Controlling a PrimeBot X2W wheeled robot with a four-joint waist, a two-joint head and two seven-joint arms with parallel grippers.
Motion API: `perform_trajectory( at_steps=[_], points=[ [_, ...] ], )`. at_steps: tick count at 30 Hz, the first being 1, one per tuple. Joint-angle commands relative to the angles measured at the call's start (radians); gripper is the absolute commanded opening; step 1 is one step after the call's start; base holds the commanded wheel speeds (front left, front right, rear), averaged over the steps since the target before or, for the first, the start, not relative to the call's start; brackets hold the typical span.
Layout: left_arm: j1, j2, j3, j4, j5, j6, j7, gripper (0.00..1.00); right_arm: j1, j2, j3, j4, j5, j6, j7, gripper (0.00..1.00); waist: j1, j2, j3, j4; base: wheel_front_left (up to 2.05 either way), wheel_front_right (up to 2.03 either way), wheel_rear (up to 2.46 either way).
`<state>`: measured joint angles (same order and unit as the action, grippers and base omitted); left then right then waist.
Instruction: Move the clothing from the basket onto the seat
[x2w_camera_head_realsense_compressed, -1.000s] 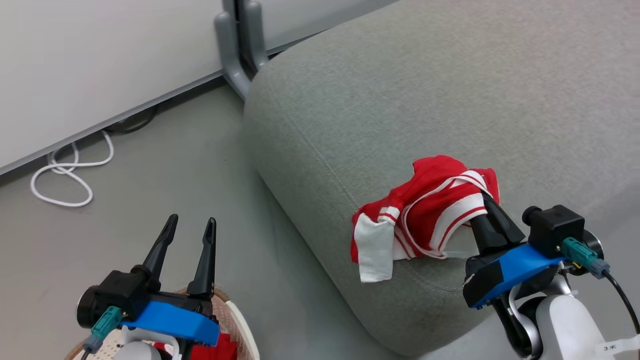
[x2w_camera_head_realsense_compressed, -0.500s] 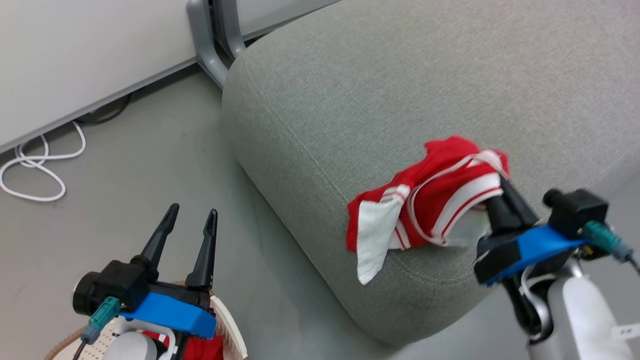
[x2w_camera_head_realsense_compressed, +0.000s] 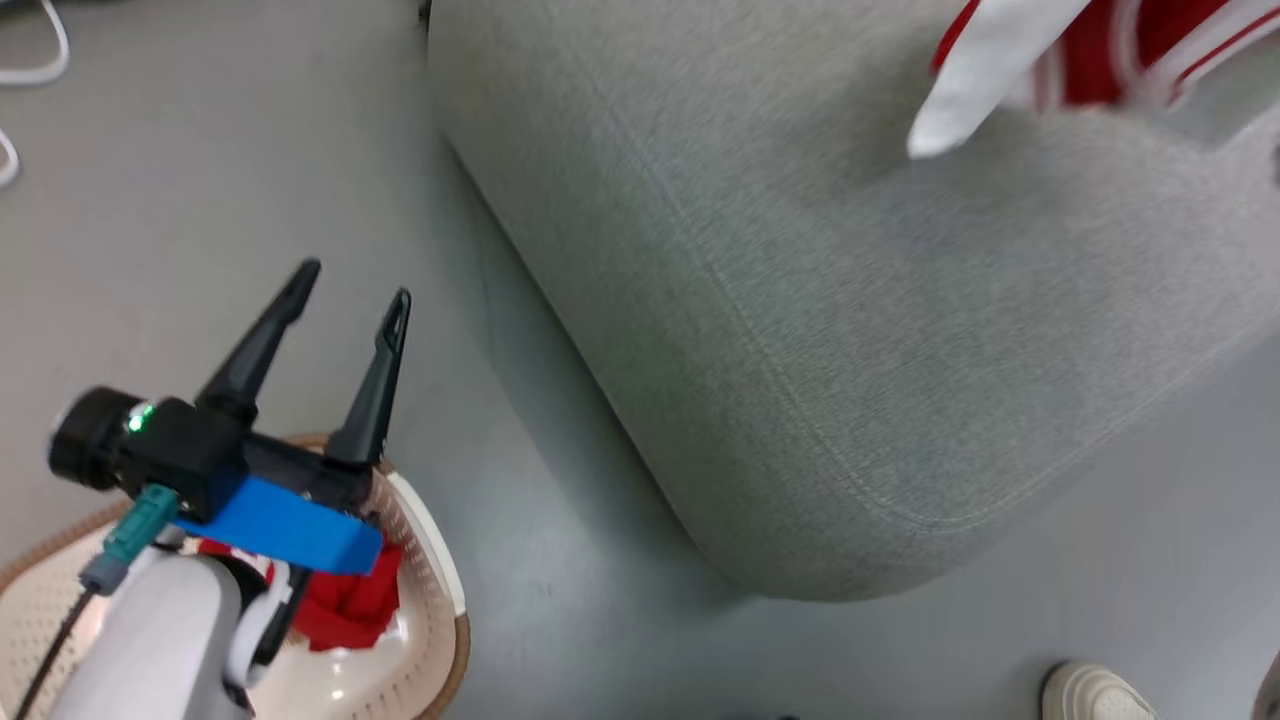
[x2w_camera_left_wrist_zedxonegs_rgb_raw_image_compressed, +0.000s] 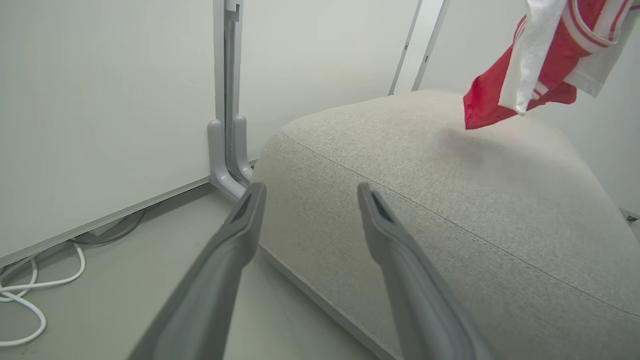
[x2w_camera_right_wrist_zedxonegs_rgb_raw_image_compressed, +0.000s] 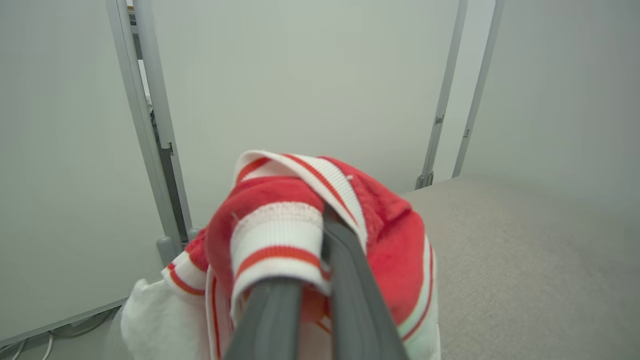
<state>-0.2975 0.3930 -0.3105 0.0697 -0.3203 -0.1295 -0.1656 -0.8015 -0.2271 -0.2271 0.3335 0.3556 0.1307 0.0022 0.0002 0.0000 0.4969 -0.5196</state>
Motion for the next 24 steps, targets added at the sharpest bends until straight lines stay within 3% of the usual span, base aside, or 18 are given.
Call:
perform_trajectory(
  at_steps=[1, 7, 11, 12, 13, 14, 24],
  points=[
    [-0.032, 0.018, -0.002, -0.029, 0.008, -0.001, 0.015, 1.0, -0.057, -0.021, -0.025, 0.027, 0.01, 0.0, -0.01, 0.0, -0.0002, 0.0, 0.104, 0.076, 0.0, 0.0, 0.0],
    [-0.086, 0.056, -0.01, -0.147, 0.017, 0.0, 0.065, 1.0, -0.242, -0.077, -0.146, 0.209, 0.033, 0.0, -0.042, 0.0, -0.0002, 0.0, 0.238, 0.13, 0.0, 0.0, 0.0],
    [-0.109, 0.048, -0.018, -0.181, 0.024, 0.007, 0.064, 1.0, -0.287, -0.087, -0.159, 0.35, -0.018, 0.0, -0.055, 0.0, -0.0002, 0.0, 0.275, 0.168, 0.0, 0.0, 0.0],
    [-0.114, 0.044, -0.022, -0.183, 0.025, 0.006, 0.06, 1.0, -0.292, -0.085, -0.163, 0.385, -0.032, 0.0, -0.064, 0.04, -0.0002, 0.0, 0.279, 0.176, 0.0, 0.0, 0.0],
    [-0.119, 0.04, -0.027, -0.182, 0.025, 0.005, 0.057, 1.0, -0.291, -0.077, -0.164, 0.416, -0.036, 0.0, -0.068, 0.4, -0.0002, 0.0, 0.28, 0.183, 0.0, 0.0, 0.0],
    [-0.123, 0.036, -0.032, -0.178, 0.024, 0.004, 0.054, 1.0, -0.288, -0.075, -0.163, 0.447, -0.047, 0.0, -0.072, 1.0, -0.0002, 0.0, 0.281, 0.19, 0.0, 0.0, 0.0],
    [-0.106, -0.027, -0.044, -0.051, -0.018, 0.011, -0.044, 1.0, -0.206, -0.075, -0.1, 0.607, -0.104, 0.0, -0.165, 1.0, -0.0002, 0.0, 0.16, 0.25, 0.0, 0.0, 0.0]
  ],
)
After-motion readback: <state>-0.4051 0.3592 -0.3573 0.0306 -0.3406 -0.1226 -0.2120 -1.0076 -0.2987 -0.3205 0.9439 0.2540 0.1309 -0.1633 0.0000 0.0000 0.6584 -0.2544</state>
